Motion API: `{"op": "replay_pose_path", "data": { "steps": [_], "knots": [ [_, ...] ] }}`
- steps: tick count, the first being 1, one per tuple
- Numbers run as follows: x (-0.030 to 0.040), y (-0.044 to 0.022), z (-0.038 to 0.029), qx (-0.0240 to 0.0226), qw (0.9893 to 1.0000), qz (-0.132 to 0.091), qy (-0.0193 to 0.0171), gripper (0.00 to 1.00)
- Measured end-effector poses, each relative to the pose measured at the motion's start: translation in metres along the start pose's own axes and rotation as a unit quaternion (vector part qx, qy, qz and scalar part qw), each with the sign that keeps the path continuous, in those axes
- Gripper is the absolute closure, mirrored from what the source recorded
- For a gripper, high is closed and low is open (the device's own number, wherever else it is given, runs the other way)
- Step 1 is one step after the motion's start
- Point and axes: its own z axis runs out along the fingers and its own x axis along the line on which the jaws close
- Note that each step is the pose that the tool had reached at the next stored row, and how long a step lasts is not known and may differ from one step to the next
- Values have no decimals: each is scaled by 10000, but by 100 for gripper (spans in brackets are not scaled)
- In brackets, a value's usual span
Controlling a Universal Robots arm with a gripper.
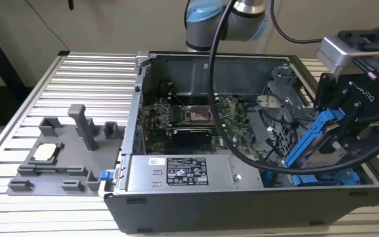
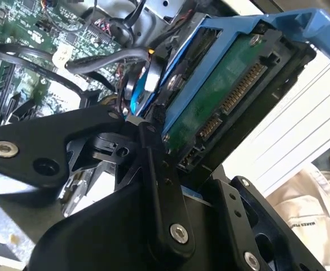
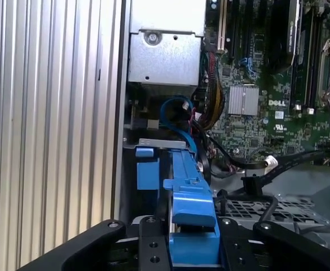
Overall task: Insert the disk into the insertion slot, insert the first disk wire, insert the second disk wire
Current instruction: 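Insert the disk into the insertion slot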
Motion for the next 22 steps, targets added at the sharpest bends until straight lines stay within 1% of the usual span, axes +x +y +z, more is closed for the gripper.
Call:
{"op": "replay_pose_path", "data": {
  "steps": [2, 8, 9, 11, 12, 14, 15, 16, 20, 21, 22],
  "knots": [
    [-1, -1, 31, 6, 10000, 0, -1, 67],
    [0, -1, 33, 6, 10000, 0, 0, 67],
    [-2, -2, 36, 8, 10000, -1, -6, 67],
    [-1, -2, 36, 6, 10000, -1, -3, 66],
    [-1, -2, 36, 6, 10000, -1, -2, 60],
    [0, 0, 33, 6, 10000, 0, 0, 60],
    [0, 0, 18, 6, 10000, 2, 1, 60],
    [-1, 1, -12, 6, 10000, 3, -1, 60],
    [-8, 5, -175, 5, 10000, 4, 11, 60],
    [-15, 5, -201, 5, 10000, 4, 19, 60],
    [-23, 5, -210, 5, 10000, 4, 23, 60]
  ]
}}
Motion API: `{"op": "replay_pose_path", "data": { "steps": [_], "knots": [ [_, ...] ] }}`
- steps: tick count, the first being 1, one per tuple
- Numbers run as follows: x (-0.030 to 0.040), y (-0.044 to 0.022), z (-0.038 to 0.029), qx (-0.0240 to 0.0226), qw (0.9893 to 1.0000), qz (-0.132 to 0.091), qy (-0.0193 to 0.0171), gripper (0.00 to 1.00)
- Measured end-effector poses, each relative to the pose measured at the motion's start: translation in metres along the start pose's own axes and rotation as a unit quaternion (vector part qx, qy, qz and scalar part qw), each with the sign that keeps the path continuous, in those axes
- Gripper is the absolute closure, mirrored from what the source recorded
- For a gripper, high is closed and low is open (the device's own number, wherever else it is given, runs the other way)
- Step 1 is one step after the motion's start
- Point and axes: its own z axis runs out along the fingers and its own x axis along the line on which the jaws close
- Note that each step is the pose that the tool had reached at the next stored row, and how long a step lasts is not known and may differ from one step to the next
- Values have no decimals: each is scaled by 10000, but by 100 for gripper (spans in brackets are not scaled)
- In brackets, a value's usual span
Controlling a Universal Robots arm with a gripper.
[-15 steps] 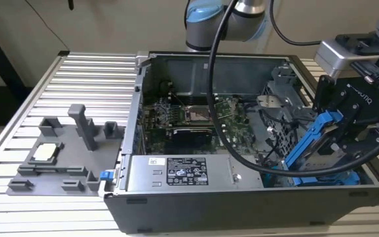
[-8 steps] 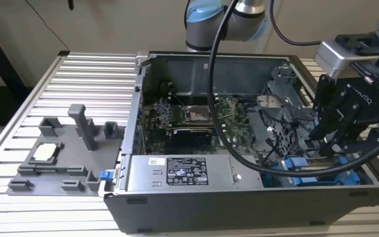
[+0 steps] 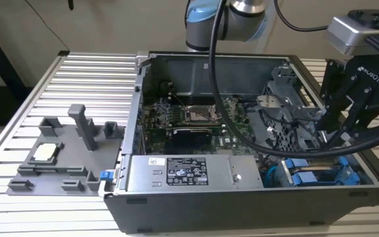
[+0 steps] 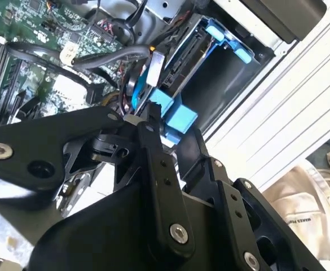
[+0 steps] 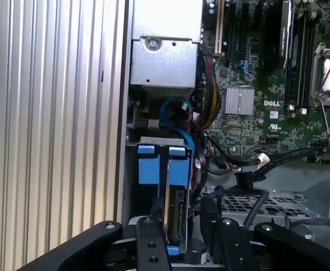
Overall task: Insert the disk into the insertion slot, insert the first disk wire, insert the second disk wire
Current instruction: 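Insert the disk into the insertion slot, then insert the first disk wire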
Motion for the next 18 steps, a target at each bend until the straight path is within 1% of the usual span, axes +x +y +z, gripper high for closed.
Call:
{"op": "replay_pose_path", "data": {
  "steps": [3, 4, 5, 7, 9, 12, 13, 14, 15, 17, 18],
  "knots": [
    [-7, -1, -1, 3, 10000, -1, 1, 60],
    [-11, 0, -1, 23, 10000, 0, 3, 60],
    [-14, 2, 2, 77, 10000, 0, 4, 60],
    [-20, 11, 3, 228, 9997, 2, 10, 60],
    [-24, 18, 5, 376, 9993, 3, 13, 60],
    [-28, 26, 10, 593, 9982, 4, 13, 60],
    [-29, 28, 12, 672, 9977, 4, 12, 60],
    [-31, 31, 14, 737, 9973, 5, 13, 60],
    [-35, 33, 18, 783, 9969, 2, 13, 60],
    [-57, 31, 18, 792, 9969, -32, 14, 60],
    [-86, 29, 18, 792, 9968, -37, 21, 60]
  ]
}}
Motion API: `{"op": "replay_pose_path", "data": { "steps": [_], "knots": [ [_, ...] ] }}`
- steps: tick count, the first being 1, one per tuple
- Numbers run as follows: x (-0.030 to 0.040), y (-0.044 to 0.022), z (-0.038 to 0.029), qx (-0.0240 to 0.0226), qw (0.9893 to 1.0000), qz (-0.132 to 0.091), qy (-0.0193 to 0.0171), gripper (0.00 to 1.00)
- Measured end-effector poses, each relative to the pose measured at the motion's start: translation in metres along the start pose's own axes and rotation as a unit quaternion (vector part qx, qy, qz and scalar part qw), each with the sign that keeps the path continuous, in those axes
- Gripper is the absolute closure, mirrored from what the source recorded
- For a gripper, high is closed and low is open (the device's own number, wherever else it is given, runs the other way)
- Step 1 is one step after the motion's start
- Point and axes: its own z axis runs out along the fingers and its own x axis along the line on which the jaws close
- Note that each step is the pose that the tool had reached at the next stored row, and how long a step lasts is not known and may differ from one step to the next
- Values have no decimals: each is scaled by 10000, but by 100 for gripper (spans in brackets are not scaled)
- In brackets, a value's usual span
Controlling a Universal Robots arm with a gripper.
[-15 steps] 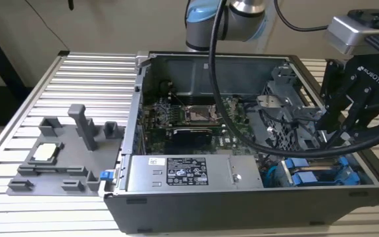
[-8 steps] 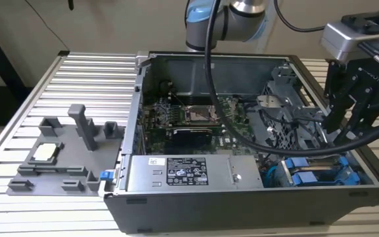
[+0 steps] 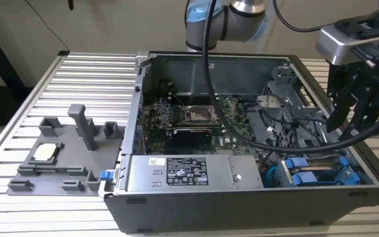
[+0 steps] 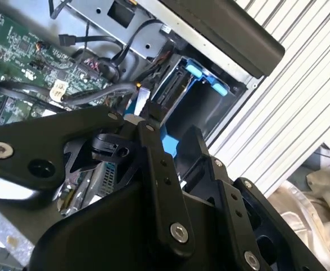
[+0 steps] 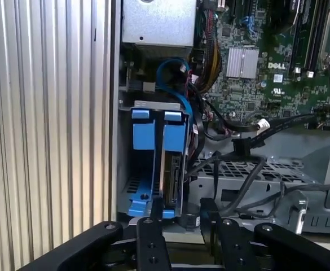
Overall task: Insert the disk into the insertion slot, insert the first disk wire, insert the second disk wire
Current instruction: 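Insert the first disk wire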
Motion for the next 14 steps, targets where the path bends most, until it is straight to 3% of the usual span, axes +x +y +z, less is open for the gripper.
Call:
{"op": "replay_pose_path", "data": {
  "steps": [4, 10, 14],
  "knots": [
    [-72, -1, 0, 11, 10000, -45, 0, 60],
    [-133, 13, 35, 161, 9998, -137, 15, 60],
    [-135, 44, 49, 190, 9997, -137, 18, 60]
  ]
}}
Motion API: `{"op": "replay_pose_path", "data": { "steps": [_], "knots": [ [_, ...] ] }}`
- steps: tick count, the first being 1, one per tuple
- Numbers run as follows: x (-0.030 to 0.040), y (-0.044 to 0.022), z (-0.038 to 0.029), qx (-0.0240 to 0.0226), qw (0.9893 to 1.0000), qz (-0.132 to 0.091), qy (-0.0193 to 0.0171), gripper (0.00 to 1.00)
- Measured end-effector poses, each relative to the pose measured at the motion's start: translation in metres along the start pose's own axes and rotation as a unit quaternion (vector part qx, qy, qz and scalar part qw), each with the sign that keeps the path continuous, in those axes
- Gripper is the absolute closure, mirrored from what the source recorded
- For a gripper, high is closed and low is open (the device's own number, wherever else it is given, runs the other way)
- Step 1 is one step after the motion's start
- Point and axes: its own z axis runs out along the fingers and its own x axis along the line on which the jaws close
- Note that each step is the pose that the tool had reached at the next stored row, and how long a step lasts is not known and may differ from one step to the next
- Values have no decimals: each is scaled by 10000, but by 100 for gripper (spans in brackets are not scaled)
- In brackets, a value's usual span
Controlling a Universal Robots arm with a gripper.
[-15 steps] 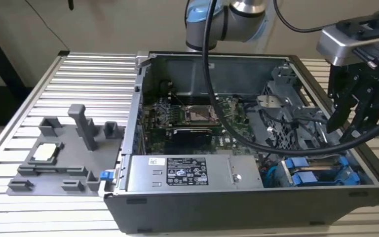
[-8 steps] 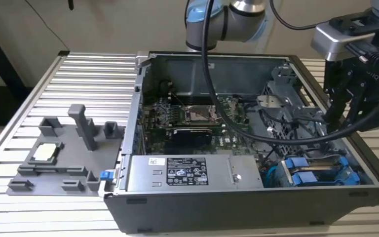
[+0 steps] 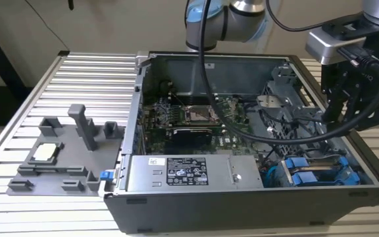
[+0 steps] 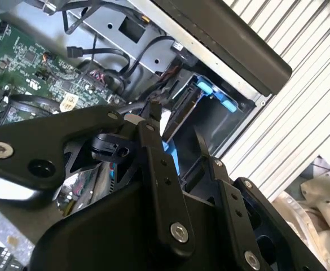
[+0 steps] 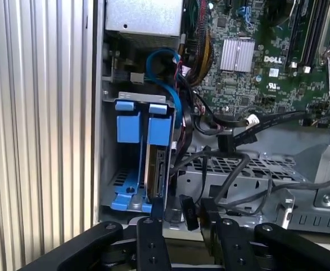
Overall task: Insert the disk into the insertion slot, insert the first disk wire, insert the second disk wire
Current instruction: 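Insert the first disk wire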
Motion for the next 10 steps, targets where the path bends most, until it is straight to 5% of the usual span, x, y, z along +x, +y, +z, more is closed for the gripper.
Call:
{"op": "replay_pose_path", "data": {
  "steps": [10],
  "knots": [
    [-5, 18, 19, 18, 10000, 0, 3, 60]
  ]
}}
